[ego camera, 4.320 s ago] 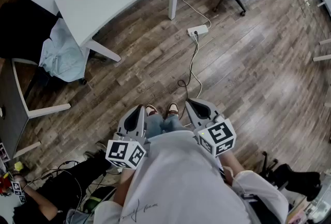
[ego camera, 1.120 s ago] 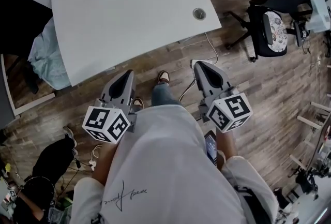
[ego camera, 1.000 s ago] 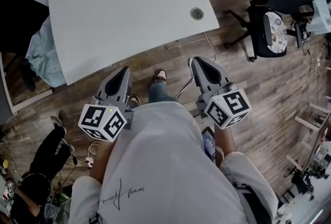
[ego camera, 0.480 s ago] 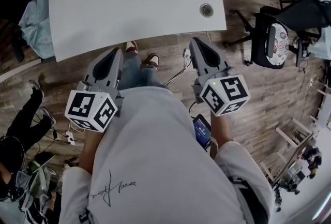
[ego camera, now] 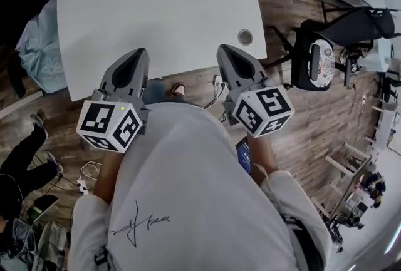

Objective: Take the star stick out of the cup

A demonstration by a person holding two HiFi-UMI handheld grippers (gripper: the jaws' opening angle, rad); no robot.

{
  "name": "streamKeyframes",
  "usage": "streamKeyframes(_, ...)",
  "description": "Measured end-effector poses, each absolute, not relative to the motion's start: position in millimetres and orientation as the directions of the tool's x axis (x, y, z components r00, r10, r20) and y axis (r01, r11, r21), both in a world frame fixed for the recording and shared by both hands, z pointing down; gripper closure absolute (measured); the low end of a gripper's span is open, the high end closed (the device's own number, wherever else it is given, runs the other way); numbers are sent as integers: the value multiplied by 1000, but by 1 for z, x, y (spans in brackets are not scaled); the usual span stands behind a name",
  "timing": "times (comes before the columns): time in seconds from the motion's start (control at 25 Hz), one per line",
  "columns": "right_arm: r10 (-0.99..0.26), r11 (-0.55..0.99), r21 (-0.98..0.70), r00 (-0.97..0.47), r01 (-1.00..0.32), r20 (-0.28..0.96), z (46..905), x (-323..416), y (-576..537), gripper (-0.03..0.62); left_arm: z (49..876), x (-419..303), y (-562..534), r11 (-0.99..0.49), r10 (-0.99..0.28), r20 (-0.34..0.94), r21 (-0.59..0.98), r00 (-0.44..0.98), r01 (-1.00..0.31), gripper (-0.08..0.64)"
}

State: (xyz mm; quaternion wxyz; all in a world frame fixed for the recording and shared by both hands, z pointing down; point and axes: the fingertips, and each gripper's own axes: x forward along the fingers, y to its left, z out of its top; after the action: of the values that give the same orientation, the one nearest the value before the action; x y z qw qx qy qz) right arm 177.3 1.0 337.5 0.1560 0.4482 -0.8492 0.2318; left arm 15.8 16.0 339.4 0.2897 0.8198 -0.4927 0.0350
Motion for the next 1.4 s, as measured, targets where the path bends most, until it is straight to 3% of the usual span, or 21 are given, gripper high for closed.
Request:
streamKeyframes(0.92,-767,475,-206,-517,-856,380,317,113,-77,583,316,-17,-62,-477,-770,227,417,596,-774,557)
streamKeyframes(1.4,-746,468,-262,-536,-844,396,337,115,-109,583,328,-19,-76,-439,-776,267,423,572,-793,557)
